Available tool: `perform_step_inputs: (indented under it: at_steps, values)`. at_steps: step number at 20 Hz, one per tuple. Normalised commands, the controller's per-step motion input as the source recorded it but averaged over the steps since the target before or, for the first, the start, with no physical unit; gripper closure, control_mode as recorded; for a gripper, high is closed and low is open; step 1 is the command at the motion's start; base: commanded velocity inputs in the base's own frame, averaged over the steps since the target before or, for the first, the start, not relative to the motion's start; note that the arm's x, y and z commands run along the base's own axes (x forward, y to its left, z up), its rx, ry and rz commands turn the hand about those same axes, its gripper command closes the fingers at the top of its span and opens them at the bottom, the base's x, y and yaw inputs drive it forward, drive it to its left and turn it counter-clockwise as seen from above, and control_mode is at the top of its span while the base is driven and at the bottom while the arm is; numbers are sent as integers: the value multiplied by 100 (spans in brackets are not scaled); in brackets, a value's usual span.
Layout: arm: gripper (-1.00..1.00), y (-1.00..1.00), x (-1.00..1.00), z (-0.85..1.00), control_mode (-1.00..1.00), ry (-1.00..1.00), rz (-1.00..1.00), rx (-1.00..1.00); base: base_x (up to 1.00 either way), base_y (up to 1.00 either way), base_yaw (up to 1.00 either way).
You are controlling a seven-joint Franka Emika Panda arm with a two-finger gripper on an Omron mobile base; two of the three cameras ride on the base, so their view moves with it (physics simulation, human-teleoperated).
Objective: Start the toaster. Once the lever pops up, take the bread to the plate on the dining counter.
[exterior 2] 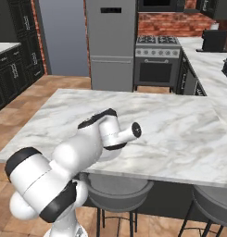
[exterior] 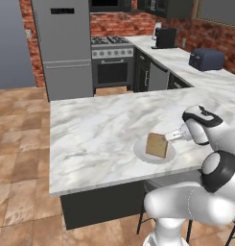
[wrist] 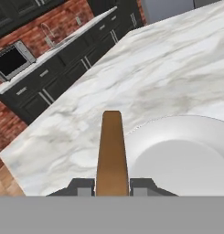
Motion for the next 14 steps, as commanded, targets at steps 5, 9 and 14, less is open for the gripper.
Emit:
perform_step_inputs:
  at_steps: [5,9,14]
  values:
    - [100,9,25,-30,-100,-4,0,0,0,0,0]
    - [100,1,24,-19,-100,-6,0,0,0,0,0]
    - [100,0,21,-4,-100,-7,0,0,0,0,0]
